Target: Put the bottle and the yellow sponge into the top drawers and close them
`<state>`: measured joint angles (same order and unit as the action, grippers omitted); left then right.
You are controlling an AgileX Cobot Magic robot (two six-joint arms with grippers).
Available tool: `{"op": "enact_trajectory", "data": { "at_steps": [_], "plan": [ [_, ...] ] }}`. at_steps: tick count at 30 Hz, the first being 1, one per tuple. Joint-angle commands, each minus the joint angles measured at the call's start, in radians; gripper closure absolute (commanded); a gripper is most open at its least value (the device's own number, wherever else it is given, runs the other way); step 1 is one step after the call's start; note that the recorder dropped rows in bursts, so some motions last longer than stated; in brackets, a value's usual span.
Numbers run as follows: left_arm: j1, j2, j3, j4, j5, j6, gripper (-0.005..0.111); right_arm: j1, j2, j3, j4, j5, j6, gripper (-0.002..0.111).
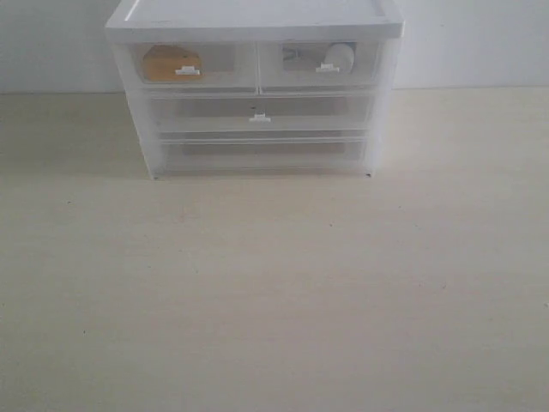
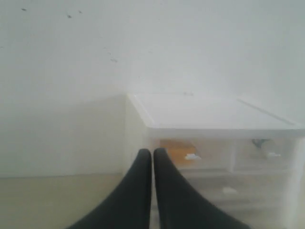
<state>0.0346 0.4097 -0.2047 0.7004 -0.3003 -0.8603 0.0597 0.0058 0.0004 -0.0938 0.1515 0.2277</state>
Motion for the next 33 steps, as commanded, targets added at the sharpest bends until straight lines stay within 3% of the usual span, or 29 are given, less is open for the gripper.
{"op": "enact_trajectory", "data": {
  "at_steps": [1, 4, 5, 7, 10, 13, 33],
  "plan": [
    [-0.001, -0.088, 0.133, -0.796, 0.015, 0.797, 0.103, -0.007, -0.006, 0.0, 0.002, 0.003, 0.001, 0.106],
    [0.048, -0.255, 0.205, -0.866, 0.029, 0.913, 0.103, -0.007, -0.006, 0.0, 0.002, 0.003, 0.001, 0.106],
    [0.079, -0.331, 0.205, -0.866, 0.173, 0.943, 0.103, -0.003, -0.006, 0.0, 0.002, 0.003, 0.001, 0.106],
    [0.121, -0.41, 0.205, -0.863, 0.264, 0.966, 0.103, 0.002, -0.006, 0.0, 0.002, 0.003, 0.001, 0.106],
    [0.176, -0.41, 0.205, -0.801, 0.422, 0.965, 0.103, 0.002, -0.006, 0.0, 0.002, 0.003, 0.001, 0.106],
    [0.19, -0.41, 0.205, -0.761, 0.495, 0.953, 0.103, 0.002, -0.006, 0.0, 0.002, 0.003, 0.001, 0.106],
    [0.191, -0.41, 0.205, -0.759, 0.504, 0.943, 0.103, 0.002, -0.006, 0.0, 0.004, 0.003, 0.001, 0.106]
  ]
}}
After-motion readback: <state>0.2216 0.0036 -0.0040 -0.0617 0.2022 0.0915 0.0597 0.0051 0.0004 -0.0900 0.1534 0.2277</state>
